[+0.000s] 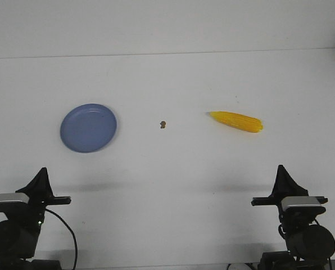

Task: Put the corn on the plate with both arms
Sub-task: 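Raise both grippers from rest and open them, then reach the left gripper forward to the rim of the blue plate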

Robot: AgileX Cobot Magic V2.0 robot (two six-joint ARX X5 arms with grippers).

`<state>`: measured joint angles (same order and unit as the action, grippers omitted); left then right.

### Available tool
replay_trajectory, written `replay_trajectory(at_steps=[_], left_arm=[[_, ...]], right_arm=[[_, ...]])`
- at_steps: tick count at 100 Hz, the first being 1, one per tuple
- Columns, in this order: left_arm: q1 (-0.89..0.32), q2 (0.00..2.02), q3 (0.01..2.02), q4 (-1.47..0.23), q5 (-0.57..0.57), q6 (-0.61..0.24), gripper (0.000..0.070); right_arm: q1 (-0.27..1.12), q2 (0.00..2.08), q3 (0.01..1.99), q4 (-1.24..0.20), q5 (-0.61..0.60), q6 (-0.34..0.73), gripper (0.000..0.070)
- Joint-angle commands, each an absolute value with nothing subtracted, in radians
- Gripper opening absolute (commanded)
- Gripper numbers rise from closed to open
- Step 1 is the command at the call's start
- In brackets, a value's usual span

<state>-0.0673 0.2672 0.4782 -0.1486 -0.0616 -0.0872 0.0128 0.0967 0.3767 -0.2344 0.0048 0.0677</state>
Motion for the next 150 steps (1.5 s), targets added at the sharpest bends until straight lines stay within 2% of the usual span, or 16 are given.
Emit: replay_trajectory(at_steps=[1, 23, 48, 75, 108, 115, 118, 121, 128, 132, 136, 139, 150], left_arm=[[-0.067, 0.331, 0.562, -0.188, -0.064, -0.072, 0.0012], [-0.067, 0.585, 0.850, -0.450, -0.064, -0.072, 0.0012], [-0.067, 0.818, 1.026, -0.657, -0.063, -0.072, 0.0012], [-0.067, 0.896, 1.037, -0.661, -0.060, -0.072, 0.0012], [-0.067, 0.888, 1.037, -0.649, -0.060, -0.072, 0.0012], [-0.067, 0.888, 1.037, -0.649, -0.060, -0.072, 0.0023], [-0.067, 0.888, 1.037, -0.649, -0.060, -0.074, 0.0038], [-0.067, 0.888, 1.037, -0.650, -0.060, -0.077, 0.0084], [-0.066, 0.888, 1.037, -0.650, -0.060, -0.094, 0.0268], [-0.067, 0.888, 1.037, -0.650, -0.060, -0.099, 0.0371], [-0.067, 0.888, 1.037, -0.650, -0.060, -0.099, 0.0453], [-0.067, 0.888, 1.037, -0.650, -0.060, -0.099, 0.0476], [-0.067, 0.888, 1.037, -0.651, -0.060, -0.100, 0.0476]], right_arm=[[0.013, 0.142, 0.440, -0.288, 0.008, 0.090, 0.0001], [0.013, 0.371, 0.667, -0.506, 0.007, 0.089, 0.0001], [0.013, 0.609, 0.874, -0.686, 0.000, 0.076, 0.0001], [0.013, 0.736, 0.918, -0.742, 0.000, 0.075, 0.0001], [0.013, 0.733, 0.918, -0.745, 0.001, 0.077, 0.0003], [0.013, 0.733, 0.918, -0.746, 0.001, 0.079, 0.0044], [0.013, 0.734, 0.918, -0.746, 0.001, 0.079, 0.0094], [0.013, 0.734, 0.918, -0.746, 0.001, 0.080, 0.0168], [0.013, 0.734, 0.918, -0.746, 0.000, 0.084, 0.0379], [0.013, 0.734, 0.918, -0.746, 0.001, 0.089, 0.0454], [0.013, 0.734, 0.918, -0.746, 0.001, 0.091, 0.0474], [0.013, 0.734, 0.918, -0.746, 0.001, 0.091, 0.0473], [0.013, 0.734, 0.918, -0.746, 0.001, 0.091, 0.0473]])
